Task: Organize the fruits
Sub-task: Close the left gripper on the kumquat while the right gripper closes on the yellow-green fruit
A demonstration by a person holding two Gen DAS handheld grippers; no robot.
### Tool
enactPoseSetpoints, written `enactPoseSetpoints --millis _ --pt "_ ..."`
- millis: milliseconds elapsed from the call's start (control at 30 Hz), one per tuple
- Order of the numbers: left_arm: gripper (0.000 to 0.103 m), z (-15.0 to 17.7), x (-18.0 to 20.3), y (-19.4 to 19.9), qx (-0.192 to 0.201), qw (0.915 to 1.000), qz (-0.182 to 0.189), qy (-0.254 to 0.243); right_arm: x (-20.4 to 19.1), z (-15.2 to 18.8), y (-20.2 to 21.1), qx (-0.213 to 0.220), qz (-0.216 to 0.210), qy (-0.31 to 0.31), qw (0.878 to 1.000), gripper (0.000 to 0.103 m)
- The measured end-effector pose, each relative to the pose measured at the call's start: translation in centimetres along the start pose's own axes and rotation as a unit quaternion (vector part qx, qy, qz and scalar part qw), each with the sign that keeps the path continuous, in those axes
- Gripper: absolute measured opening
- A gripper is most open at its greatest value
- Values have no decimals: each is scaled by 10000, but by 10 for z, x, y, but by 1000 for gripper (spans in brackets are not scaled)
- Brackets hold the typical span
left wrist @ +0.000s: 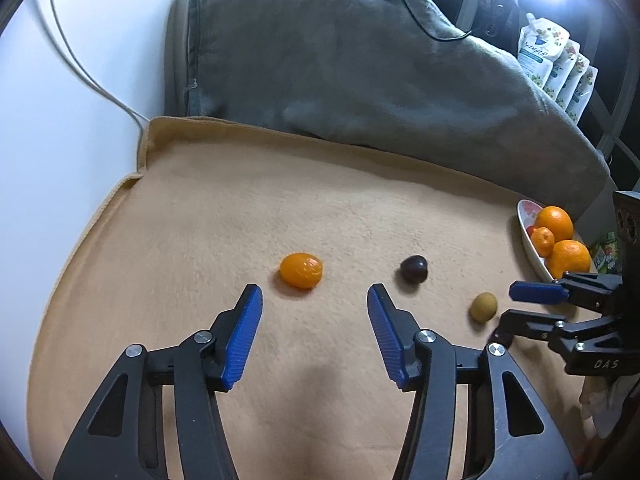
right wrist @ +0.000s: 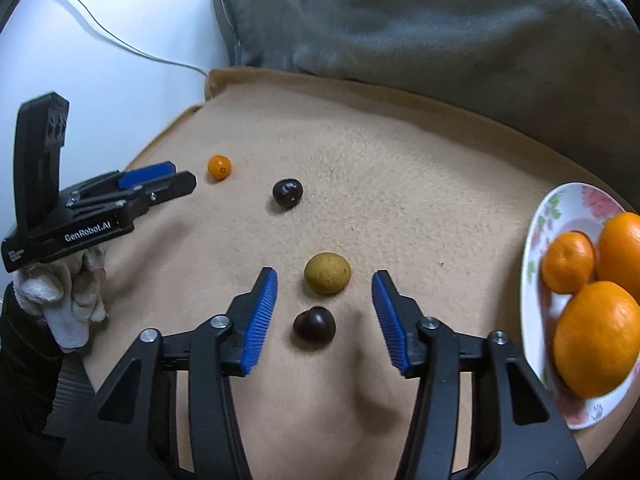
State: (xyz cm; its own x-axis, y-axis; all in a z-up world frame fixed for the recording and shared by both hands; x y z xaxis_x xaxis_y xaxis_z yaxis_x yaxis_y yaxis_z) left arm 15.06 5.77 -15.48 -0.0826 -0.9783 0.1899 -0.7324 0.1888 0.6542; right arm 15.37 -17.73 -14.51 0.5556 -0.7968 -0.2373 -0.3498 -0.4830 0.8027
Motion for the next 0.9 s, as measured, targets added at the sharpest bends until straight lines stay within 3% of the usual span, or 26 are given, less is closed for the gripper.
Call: enactPoseSetpoints --millis 500,667,900 --pt "50 -5 -5 -26 -191 9998 -38 -87 -1 -9 -24 -330 100 121 9993 35" --pt "45 -4 -8 -35 -293 9995 -62 -99 -3 -13 -26 -385 164 207 9989 30" --pt "29 -4 -8 -42 -364 9991 -135 -183 -6 -12 -27 -423 267 318 9982 30"
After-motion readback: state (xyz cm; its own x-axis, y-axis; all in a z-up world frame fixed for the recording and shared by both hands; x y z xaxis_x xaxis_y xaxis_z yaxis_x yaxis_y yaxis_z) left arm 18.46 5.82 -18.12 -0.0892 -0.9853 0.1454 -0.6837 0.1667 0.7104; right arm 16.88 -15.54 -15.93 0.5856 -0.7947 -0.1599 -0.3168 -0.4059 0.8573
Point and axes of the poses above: each gripper's, at about its wrist camera, not at the fingertips, and y roughly against the way its jaws point, x to its right, z to its underside, the point moved 2 cm from there along -y, roughly the way its jaws point, and after that the axes turned 7 degrees about x, right-handed, at the moved point
